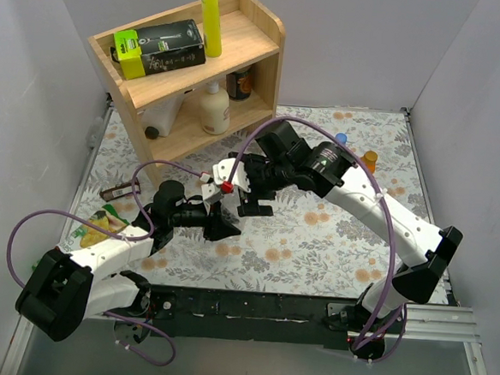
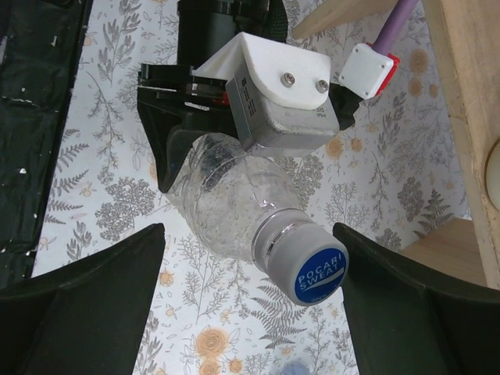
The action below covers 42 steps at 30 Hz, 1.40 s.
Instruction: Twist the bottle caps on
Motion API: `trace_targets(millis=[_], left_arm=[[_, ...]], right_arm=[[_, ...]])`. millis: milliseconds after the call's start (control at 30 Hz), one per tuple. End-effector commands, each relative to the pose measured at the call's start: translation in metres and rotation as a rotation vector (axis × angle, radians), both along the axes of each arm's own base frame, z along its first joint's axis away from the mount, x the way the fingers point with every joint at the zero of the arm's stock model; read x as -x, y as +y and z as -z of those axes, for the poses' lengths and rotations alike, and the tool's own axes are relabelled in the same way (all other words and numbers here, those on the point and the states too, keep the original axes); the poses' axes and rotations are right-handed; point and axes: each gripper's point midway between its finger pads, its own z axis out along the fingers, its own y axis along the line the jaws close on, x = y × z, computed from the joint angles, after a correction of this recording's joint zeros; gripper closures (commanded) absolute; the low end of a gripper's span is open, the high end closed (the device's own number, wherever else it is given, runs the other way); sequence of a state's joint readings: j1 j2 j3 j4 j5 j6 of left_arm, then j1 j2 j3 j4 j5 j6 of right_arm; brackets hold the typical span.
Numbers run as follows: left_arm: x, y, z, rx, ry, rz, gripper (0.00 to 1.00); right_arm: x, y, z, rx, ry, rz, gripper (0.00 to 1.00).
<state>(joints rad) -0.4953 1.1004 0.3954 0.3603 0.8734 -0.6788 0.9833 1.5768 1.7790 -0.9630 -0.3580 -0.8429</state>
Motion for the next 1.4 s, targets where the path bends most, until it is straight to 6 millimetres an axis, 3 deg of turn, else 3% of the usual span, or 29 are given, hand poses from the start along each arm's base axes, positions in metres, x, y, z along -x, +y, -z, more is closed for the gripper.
trace_targets(millis=[0,433,567,667,833,867,933,967,1000,1067,1200,1367], left_arm=[[-0.008,-0.003,-0.02,0.056,-0.026,-0.026,1.0],[-0.012,-0.001,-0.021,0.063,-0.026,-0.061,1.0],[-0.013,-0.001,-0.021,0.067,-0.028,-0.067,1.0],[-0.012,-0.001,-0.017,0.054,-0.032,-0.058,1.0],[0.001,0.0,-0.005,0.012,-0.039,0.01,1.0],[0.002,0.001,-0.002,0.005,-0.036,0.013,1.0],[0.003,0.001,0.001,-0.004,-0.035,0.022,1.0],[0.004,0.001,0.001,-0.005,-0.037,0.024,1.0],[0.004,0.001,0.001,-0.004,-0.036,0.029,1.0],[0.003,0.0,-0.001,-0.002,-0.04,0.03,1.0],[0.0,-0.001,-0.006,0.003,-0.06,0.03,1.0],[0.0,-0.001,-0.009,0.007,-0.063,0.029,1.0]], right_arm=[[0.004,-0.016,0.001,0.027,-0.022,0.032,0.07],[0.01,-0.039,0.014,0.085,-0.028,0.059,0.06],[0.017,-0.052,0.025,0.136,-0.017,0.051,0.07],[0.017,-0.055,0.021,0.136,-0.021,0.072,0.1],[-0.017,-0.037,-0.026,0.003,-0.045,0.197,0.11],[-0.022,-0.029,-0.053,-0.066,-0.066,0.208,0.1],[-0.032,-0.015,-0.062,-0.088,-0.07,0.206,0.09],[-0.029,-0.008,-0.075,-0.125,-0.079,0.167,0.08],[-0.027,-0.004,-0.076,-0.131,-0.08,0.13,0.08],[-0.016,0.004,-0.071,-0.141,-0.053,0.045,0.07],[0.003,0.003,-0.041,-0.083,-0.05,-0.048,0.06],[0.007,0.0,-0.024,-0.042,-0.044,-0.049,0.06]])
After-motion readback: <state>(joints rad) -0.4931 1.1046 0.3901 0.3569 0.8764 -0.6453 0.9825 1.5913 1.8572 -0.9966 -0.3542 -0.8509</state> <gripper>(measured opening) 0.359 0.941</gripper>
